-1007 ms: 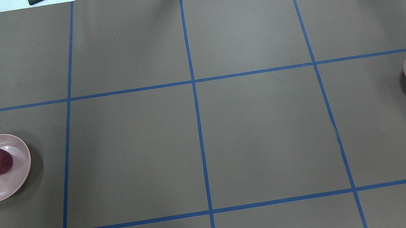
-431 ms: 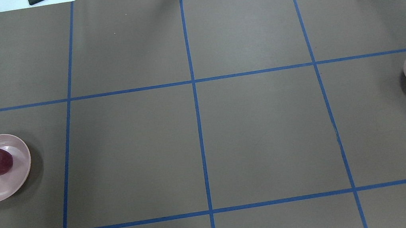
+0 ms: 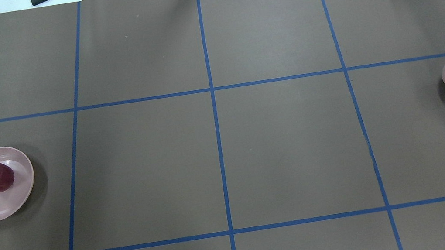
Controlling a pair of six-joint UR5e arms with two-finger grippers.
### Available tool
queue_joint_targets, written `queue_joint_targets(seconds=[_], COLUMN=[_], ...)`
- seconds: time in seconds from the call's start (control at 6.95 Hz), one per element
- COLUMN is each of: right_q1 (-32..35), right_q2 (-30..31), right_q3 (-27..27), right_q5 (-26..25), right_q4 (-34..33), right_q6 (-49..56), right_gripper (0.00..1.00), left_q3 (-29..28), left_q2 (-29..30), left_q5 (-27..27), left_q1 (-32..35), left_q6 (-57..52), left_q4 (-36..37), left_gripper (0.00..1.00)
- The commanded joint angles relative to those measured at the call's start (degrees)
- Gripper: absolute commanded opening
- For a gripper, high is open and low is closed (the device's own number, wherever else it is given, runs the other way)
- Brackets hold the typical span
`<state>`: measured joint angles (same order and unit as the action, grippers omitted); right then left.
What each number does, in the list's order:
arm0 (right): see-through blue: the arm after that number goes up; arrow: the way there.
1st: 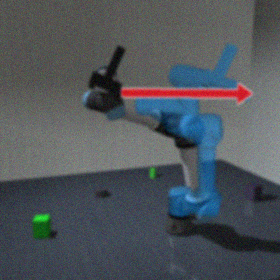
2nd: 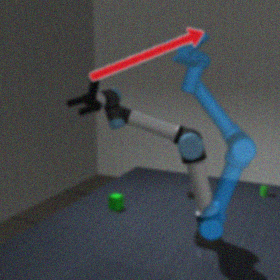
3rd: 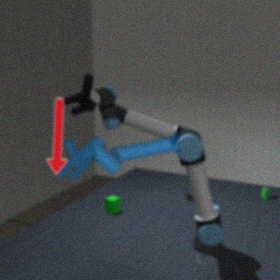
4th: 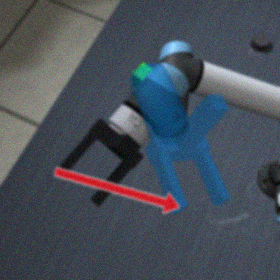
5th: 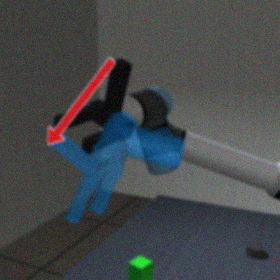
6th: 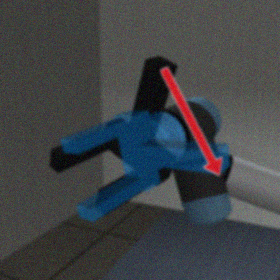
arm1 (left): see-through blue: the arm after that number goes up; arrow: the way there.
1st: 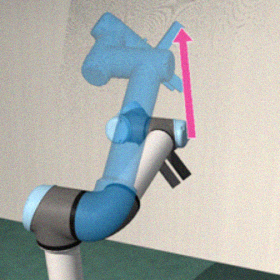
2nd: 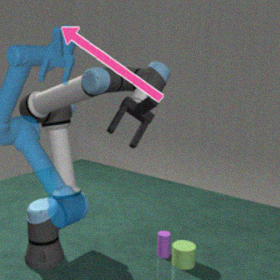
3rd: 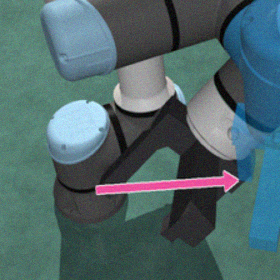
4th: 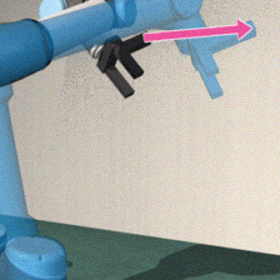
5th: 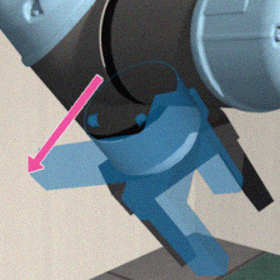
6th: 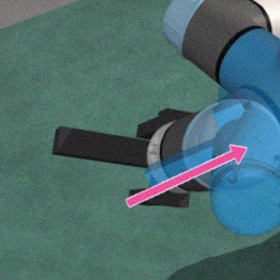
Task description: Move apple from plate to bowl
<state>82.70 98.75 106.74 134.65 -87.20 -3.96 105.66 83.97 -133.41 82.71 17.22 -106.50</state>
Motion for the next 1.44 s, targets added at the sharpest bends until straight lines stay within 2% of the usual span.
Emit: queue_joint_targets(seconds=[0.0,0.14,1.29], right_q1=[0.0,0.0,0.0], right_q2=[0.12,0.3,0.56], right_q3=[-0.04,-0.13,-0.39], right_q5=[0.44,1.83,2.46], right_q4=[1.41,1.42,1.77], right_q6=[-0.26,-0.18,-0.44], right_gripper=[1.0,1.0,1.0], left_q3=[-0.01,-0.01,0.16], left_q2=[-0.04,-0.04,-0.04], left_q5=[-0.01,0.08,-0.01], left_q1=[0.0,0.0,0.09], left_q6=[0.01,0.01,0.1], left_q4=[0.06,0.06,-0.11], left_gripper=[0.98,0.98,0.98])
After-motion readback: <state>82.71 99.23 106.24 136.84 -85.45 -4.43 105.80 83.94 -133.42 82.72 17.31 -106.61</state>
